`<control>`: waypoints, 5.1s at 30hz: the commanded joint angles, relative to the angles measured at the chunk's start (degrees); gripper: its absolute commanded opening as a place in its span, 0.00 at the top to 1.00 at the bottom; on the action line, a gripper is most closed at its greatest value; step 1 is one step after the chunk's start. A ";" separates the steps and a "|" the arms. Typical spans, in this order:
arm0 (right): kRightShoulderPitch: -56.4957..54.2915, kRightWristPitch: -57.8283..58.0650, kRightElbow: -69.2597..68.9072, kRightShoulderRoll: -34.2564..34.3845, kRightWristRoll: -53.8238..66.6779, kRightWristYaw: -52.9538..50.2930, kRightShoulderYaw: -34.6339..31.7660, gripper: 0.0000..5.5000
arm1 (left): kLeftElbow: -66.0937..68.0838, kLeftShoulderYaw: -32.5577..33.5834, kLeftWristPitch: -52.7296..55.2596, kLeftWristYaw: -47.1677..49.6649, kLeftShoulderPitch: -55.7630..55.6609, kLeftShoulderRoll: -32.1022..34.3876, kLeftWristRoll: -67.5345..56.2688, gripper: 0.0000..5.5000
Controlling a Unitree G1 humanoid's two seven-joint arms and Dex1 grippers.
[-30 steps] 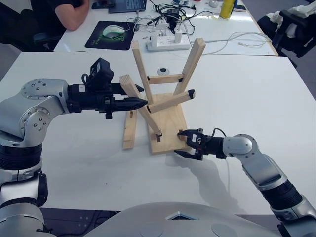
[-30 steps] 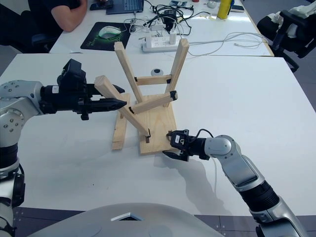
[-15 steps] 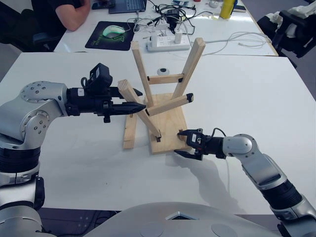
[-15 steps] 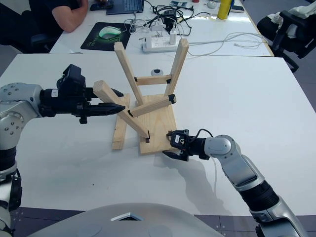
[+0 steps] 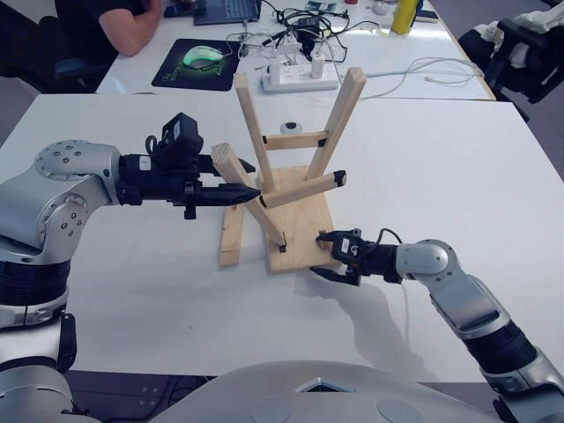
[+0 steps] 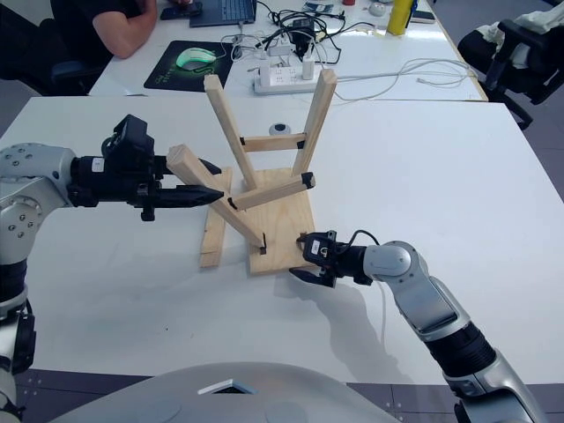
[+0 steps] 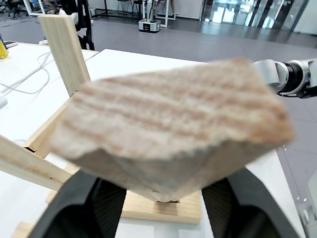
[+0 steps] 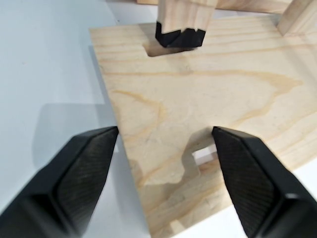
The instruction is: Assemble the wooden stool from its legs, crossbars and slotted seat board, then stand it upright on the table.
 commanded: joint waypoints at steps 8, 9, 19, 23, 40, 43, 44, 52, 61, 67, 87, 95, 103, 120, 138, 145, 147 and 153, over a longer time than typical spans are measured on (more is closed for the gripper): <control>0.92 6.51 2.62 0.80 -1.43 -2.57 1.61 0.36 | -0.38 -2.83 -0.57 -0.93 2.40 2.76 3.08 0.63; 0.92 6.61 2.64 0.86 -1.42 -2.67 1.60 0.36 | -0.35 -2.75 -0.52 -1.05 2.09 2.92 3.03 0.63; 1.44 7.10 2.42 1.65 -1.34 -3.97 1.63 0.36 | 0.79 -1.81 1.67 -2.03 -2.97 2.41 0.65 0.63; 1.51 7.14 2.36 1.75 -1.40 -4.27 1.79 0.36 | 0.17 -2.47 1.63 -2.53 -3.23 2.62 1.31 0.63; 0.08 7.92 1.95 1.23 -1.07 -2.98 3.69 0.36 | 1.07 -11.09 -2.83 -1.34 -5.94 0.13 9.91 0.63; -0.37 7.94 1.87 1.33 -0.99 -2.63 4.33 0.36 | 0.32 -11.99 -1.46 -0.18 -6.61 -2.18 9.39 0.63; -0.48 7.95 1.81 1.36 -0.96 -2.56 4.50 0.36 | 0.36 -12.26 -1.32 0.06 -6.66 -2.66 9.54 0.63; -1.30 7.78 1.91 1.31 -1.00 -2.05 5.45 0.36 | 2.14 -13.75 -3.12 0.30 -1.85 -2.42 12.13 0.63; -1.32 7.60 1.92 0.97 -1.05 -1.95 5.71 0.36 | 8.00 -15.76 -10.76 -1.95 3.66 1.26 16.92 0.63; -1.74 7.13 2.13 0.85 -1.23 -1.63 6.40 0.36 | 7.58 -16.57 -8.95 -1.46 -1.13 -2.62 13.88 0.63; -1.88 5.57 4.01 0.01 -2.04 -1.02 6.69 0.36 | 9.78 -11.47 -7.77 -2.61 3.15 -3.15 10.19 0.63; -2.35 5.63 4.30 0.29 -2.10 -0.71 7.06 0.36 | 7.96 -11.44 -7.63 -2.05 1.66 -4.14 10.10 0.54; -2.56 5.02 4.91 -0.12 -2.34 -0.52 6.87 0.36 | 7.73 -8.75 -6.79 -2.70 2.44 -3.33 9.96 0.33; 1.03 3.68 3.05 0.64 -2.42 -3.92 4.90 0.36 | -3.16 2.89 3.72 29.28 20.34 -14.19 14.62 0.02; -0.89 4.95 2.91 2.76 -2.67 -3.76 6.80 0.36 | -9.17 -11.68 11.84 48.19 25.86 -19.56 30.42 0.02; -1.44 5.46 2.58 2.83 -2.59 -3.58 7.58 0.36 | -8.75 -13.38 11.96 47.95 26.61 -17.92 33.09 0.02; -1.37 5.57 2.47 2.78 -2.62 -3.69 7.60 0.36 | -8.09 -13.39 11.15 47.41 26.35 -15.86 34.69 0.02; -1.01 5.79 2.33 2.69 -2.55 -3.98 7.23 0.36 | -4.69 -12.71 8.12 45.41 25.30 -11.17 38.09 0.02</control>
